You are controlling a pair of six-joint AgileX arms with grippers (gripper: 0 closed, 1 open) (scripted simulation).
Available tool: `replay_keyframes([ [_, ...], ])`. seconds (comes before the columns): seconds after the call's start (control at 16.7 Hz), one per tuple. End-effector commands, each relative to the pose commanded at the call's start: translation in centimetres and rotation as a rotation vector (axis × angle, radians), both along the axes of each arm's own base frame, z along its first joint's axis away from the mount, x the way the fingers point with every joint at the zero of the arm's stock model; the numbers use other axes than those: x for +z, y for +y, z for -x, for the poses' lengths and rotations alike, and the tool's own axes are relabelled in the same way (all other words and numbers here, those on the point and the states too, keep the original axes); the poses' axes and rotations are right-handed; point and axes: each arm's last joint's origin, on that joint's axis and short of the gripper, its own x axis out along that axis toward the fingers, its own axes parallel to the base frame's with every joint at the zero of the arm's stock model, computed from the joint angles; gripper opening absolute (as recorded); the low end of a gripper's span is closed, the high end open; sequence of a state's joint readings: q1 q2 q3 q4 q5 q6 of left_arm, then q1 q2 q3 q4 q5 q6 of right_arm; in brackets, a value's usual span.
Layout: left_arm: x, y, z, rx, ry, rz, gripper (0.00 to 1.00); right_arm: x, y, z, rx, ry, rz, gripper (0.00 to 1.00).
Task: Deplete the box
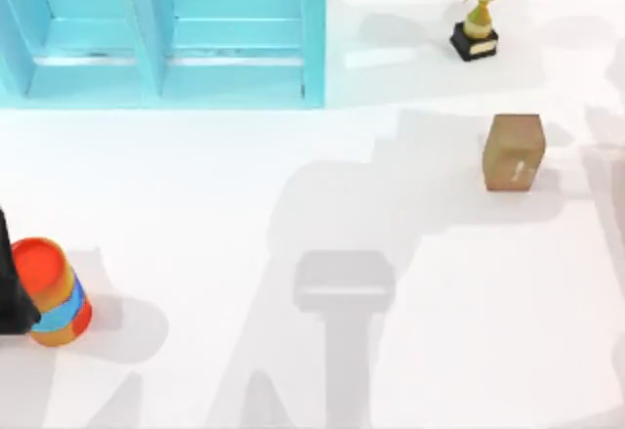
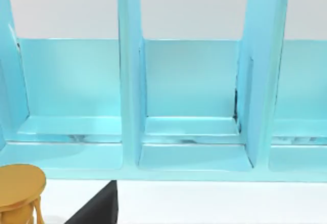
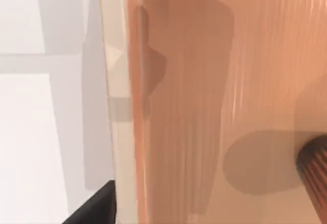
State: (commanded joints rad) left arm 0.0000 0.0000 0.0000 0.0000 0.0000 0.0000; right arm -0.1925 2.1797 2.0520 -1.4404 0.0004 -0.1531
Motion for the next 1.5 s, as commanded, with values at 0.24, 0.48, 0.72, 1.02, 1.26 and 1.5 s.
replay_keyframes([
  [0.24,0.0,0.0,0.0,0.0,0.0,0.0,1.0,1.0,-7.9,5.0,-0.005,0.002,-0.003,1.0],
  [0.48,0.0,0.0,0.0,0.0,0.0,0.0,1.0,1.3,-9.4,6.6,-0.006,0.0,-0.004,1.0],
  [0.72,0.0,0.0,0.0,0.0,0.0,0.0,1.0,0.9,-9.2,6.2,-0.005,0.002,-0.004,1.0],
  [1.02,0.0,0.0,0.0,0.0,0.0,0.0,1.0,-3.8,-9.3,5.7,-0.006,0.0,-0.003,1.0],
  [1.26,0.0,0.0,0.0,0.0,0.0,0.0,1.0,-7.7,-9.4,6.4,-0.006,0.003,-0.005,1.0],
  [1.5,0.0,0.0,0.0,0.0,0.0,0.0,1.0,-8.7,-9.3,6.5,-0.006,0.0,-0.004,1.0],
])
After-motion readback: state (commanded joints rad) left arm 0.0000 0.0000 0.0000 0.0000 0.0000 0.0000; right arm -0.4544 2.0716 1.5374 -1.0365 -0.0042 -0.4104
